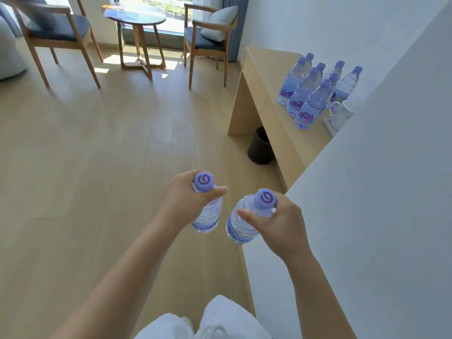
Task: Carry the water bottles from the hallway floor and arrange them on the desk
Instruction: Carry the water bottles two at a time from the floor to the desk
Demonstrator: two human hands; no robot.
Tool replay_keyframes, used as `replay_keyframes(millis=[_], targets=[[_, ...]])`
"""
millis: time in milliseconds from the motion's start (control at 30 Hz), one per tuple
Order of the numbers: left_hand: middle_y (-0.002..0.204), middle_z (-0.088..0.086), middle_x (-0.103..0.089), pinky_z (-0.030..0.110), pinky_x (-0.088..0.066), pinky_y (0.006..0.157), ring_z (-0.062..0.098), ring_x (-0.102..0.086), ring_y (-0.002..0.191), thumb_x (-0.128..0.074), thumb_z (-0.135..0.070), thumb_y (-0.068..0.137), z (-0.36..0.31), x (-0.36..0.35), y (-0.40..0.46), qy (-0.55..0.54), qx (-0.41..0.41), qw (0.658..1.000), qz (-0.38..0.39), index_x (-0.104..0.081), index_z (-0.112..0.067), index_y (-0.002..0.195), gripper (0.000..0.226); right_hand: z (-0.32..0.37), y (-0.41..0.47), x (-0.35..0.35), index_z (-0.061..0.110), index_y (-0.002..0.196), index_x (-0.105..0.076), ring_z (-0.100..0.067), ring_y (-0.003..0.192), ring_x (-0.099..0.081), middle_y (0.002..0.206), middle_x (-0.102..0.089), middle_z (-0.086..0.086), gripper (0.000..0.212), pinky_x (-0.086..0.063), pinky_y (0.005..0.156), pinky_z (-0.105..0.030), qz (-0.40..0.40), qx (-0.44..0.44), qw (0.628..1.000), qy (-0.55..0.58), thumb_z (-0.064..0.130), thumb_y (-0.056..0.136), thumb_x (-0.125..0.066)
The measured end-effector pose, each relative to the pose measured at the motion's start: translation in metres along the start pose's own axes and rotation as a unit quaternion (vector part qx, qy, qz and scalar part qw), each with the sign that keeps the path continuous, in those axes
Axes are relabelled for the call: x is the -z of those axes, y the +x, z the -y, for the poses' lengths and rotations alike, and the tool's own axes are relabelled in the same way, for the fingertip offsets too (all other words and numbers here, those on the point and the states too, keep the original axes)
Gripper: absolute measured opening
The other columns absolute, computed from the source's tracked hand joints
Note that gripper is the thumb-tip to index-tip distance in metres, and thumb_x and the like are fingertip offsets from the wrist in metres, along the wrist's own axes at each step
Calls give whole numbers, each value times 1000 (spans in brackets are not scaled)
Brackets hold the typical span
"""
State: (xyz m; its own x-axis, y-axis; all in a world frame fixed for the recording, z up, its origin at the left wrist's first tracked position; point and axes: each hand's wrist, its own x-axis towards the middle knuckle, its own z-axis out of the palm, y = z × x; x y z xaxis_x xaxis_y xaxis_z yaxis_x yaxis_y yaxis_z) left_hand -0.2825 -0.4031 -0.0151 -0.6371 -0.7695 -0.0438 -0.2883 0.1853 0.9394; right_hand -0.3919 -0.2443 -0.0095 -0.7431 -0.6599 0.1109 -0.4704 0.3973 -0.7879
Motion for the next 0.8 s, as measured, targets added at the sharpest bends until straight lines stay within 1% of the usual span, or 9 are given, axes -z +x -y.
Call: replay_keyframes(millis=[67, 200, 300, 400, 433, 500, 600, 700, 800], targets=[[62, -19, -63, 13, -45, 56, -4, -53, 58, -80, -41, 66, -3, 1, 35, -3, -5, 1000, 8, -65, -11, 81, 36, 1, 33, -9, 28, 93, -59, -13, 81, -61, 85, -63, 10, 35, -55, 75, -35, -4, -8, 1000, -5, 41, 67, -79], [63, -11, -61, 28, -50, 63, 7, -54, 63, -78, -42, 66, -8, -2, 107, 4, -21, 1000, 18, -65, -11, 80, 37, -3, 102, -27, 18, 97, -64, -14, 80, -62, 85, -64, 4, 40, -56, 74, -36, -8, -12, 1000, 0, 42, 68, -78], [67, -2, -62, 30, -49, 63, 9, -53, 64, -79, -42, 67, -8, -7, 167, 10, -26, 999, 26, -64, -10, 79, 37, -10, 162, -38, 19, 93, -65, -11, 77, -61, 82, -64, 7, 37, -54, 71, -32, -18, -14, 1000, 2, 42, 68, -79], [73, 6, -63, 41, -52, 70, 13, -54, 66, -80, -37, 68, -14, -18, 231, 16, -23, 999, 44, -63, -7, 82, 37, -17, 230, -45, 24, 84, -62, -9, 74, -57, 77, -61, 12, 28, -47, 67, -27, -16, -20, 1000, 15, 39, 68, -80], [73, 5, -62, 41, -52, 70, 13, -53, 66, -80, -36, 69, -17, -22, 252, 18, -23, 998, 53, -63, -5, 83, 37, -18, 252, -46, 29, 81, -59, -8, 73, -56, 75, -59, 14, 26, -45, 65, -25, -14, -21, 1000, 18, 37, 68, -80], [71, 0, -60, 30, -48, 64, 10, -51, 64, -79, -36, 68, -25, -28, 293, 26, -24, 997, 64, -63, -4, 84, 39, -18, 294, -47, 38, 75, -53, -4, 72, -56, 74, -58, 15, 27, -40, 61, -19, -16, -23, 999, 17, 35, 69, -80], [66, -8, -59, 16, -45, 58, 6, -51, 60, -81, -33, 69, -37, -35, 350, 17, -29, 997, 67, -64, -7, 81, 33, -17, 350, -43, 33, 77, -57, 0, 67, -53, 70, -56, 17, 24, -34, 56, -11, -27, -29, 999, 14, 33, 69, -80], [63, -11, -59, 24, -48, 62, 6, -52, 60, -81, -32, 67, -46, -44, 402, 4, -30, 996, 80, -63, -14, 75, 27, -20, 397, -40, 24, 79, -63, 0, 62, -52, 65, -54, 16, 21, -35, 55, -11, -53, -37, 998, 14, 30, 70, -80], [59, -14, -58, 22, -46, 60, 4, -52, 58, -80, -38, 66, -52, -52, 453, 10, -29, 994, 101, -61, -24, 75, 26, -24, 438, -39, 27, 68, -56, -3, 57, -50, 57, -52, 14, 25, -36, 53, -14, -80, -53, 995, 12, 30, 70, -80]])
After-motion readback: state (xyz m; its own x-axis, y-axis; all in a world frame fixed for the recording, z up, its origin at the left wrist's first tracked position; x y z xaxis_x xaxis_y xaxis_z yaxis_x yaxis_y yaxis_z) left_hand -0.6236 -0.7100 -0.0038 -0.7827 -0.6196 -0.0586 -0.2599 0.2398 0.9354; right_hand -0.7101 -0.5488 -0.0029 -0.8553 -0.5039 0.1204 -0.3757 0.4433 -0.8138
